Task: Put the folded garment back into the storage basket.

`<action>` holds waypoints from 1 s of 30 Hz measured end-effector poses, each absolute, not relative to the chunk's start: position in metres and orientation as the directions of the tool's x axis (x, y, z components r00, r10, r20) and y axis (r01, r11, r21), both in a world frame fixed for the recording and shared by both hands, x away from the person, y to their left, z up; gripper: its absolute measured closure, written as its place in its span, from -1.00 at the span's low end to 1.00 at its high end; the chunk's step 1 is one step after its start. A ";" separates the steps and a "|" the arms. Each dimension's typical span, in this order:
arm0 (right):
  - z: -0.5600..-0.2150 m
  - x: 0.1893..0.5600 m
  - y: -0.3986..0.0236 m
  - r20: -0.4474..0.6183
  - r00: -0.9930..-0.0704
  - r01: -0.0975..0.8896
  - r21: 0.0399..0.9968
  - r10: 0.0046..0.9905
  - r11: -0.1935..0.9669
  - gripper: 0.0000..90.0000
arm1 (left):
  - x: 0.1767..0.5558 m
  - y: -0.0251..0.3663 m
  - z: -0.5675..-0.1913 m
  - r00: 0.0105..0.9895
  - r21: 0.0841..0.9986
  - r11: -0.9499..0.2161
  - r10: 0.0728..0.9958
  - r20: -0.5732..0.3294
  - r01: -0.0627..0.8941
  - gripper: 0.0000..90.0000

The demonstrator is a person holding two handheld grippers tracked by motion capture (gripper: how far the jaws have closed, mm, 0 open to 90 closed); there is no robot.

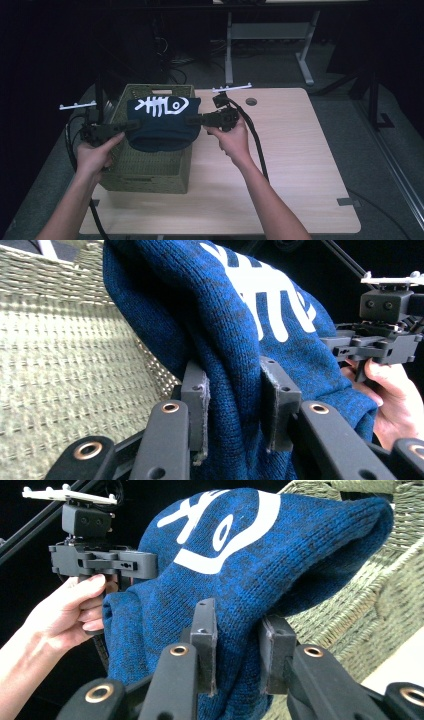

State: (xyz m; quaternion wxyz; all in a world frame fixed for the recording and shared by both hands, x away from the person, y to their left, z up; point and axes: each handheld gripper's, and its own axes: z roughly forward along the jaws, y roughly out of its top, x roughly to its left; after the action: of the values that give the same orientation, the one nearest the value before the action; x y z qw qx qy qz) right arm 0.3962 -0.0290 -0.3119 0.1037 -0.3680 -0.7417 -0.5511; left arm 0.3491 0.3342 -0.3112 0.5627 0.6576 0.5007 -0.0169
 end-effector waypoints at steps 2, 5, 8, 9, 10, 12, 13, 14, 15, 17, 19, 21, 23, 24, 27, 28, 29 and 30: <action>-0.312 0.397 -0.025 0.559 -0.707 0.662 0.739 0.433 0.126 0.62 | 0.349 0.338 -0.312 0.494 0.723 0.135 0.645 -0.583 0.677 0.53; -0.313 0.398 -0.018 0.559 -0.707 0.663 0.737 0.433 0.130 0.62 | 0.349 0.344 -0.314 0.486 0.721 0.142 0.650 -0.585 0.678 0.53; -0.315 0.399 -0.010 0.557 -0.710 0.660 0.739 0.431 0.133 0.62 | 0.348 0.351 -0.315 0.471 0.715 0.151 0.658 -0.588 0.683 0.52; -0.315 0.399 -0.007 0.560 -0.708 0.664 0.736 0.431 0.134 0.62 | 0.348 0.353 -0.316 0.468 0.716 0.152 0.661 -0.586 0.681 0.52; -0.317 0.399 -0.004 0.558 -0.710 0.662 0.737 0.430 0.136 0.62 | 0.347 0.356 -0.317 0.464 0.715 0.155 0.664 -0.586 0.682 0.52; -0.319 0.400 0.002 0.563 -0.707 0.666 0.733 0.428 0.136 0.62 | 0.346 0.360 -0.318 0.454 0.712 0.161 0.669 -0.588 0.684 0.52; -0.320 0.400 0.005 0.561 -0.709 0.664 0.735 0.427 0.137 0.62 | 0.346 0.360 -0.318 0.454 0.712 0.161 0.669 -0.588 0.684 0.52; -0.321 0.400 0.007 0.562 -0.708 0.666 0.733 0.427 0.140 0.62 | 0.345 0.365 -0.319 0.443 0.708 0.164 0.678 -0.587 0.686 0.52; -0.322 0.400 0.010 0.562 -0.709 0.666 0.732 0.426 0.142 0.62 | 0.345 0.366 -0.320 0.440 0.709 0.167 0.681 -0.586 0.686 0.52; -0.325 0.401 0.014 0.566 -0.706 0.670 0.728 0.426 0.145 0.62 | 0.344 0.370 -0.322 0.430 0.705 0.171 0.687 -0.586 0.689 0.52; -0.328 0.402 0.018 0.567 -0.707 0.671 0.726 0.423 0.149 0.62 | 0.344 0.371 -0.323 0.425 0.704 0.176 0.688 -0.588 0.688 0.52; -0.330 0.402 0.022 0.572 -0.703 0.676 0.722 0.422 0.147 0.62 | 0.345 0.375 -0.326 0.418 0.699 0.175 0.693 -0.588 0.693 0.52; -0.332 0.403 0.024 0.575 -0.701 0.679 0.719 0.423 0.148 0.62 | 0.346 0.377 -0.328 0.411 0.695 0.178 0.695 -0.590 0.696 0.52; -0.333 0.404 0.026 0.573 -0.703 0.677 0.721 0.422 0.150 0.62 | 0.346 0.379 -0.329 0.408 0.693 0.178 0.696 -0.590 0.698 0.51; -0.337 0.406 0.029 0.580 -0.698 0.683 0.716 0.420 0.145 0.62 | 0.347 0.382 -0.331 0.403 0.691 0.183 0.697 -0.593 0.700 0.50; -0.338 0.406 0.030 0.577 -0.700 0.680 0.718 0.421 0.148 0.62 | 0.349 0.384 -0.334 0.398 0.687 0.182 0.701 -0.592 0.703 0.50; -0.339 0.406 0.032 0.580 -0.697 0.684 0.715 0.421 0.147 0.62 | 0.349 0.385 -0.335 0.394 0.684 0.183 0.702 -0.593 0.706 0.50; -0.340 0.407 0.033 0.582 -0.695 0.686 0.713 0.422 0.146 0.62 | 0.349 0.386 -0.336 0.389 0.682 0.181 0.706 -0.592 0.709 0.49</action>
State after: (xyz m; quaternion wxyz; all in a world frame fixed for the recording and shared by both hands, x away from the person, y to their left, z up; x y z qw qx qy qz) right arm 0.4066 0.0335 -0.3400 0.1226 -0.3709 -0.7470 -0.5380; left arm 0.3493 0.3861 -0.3361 0.5339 0.6399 0.5527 -0.0013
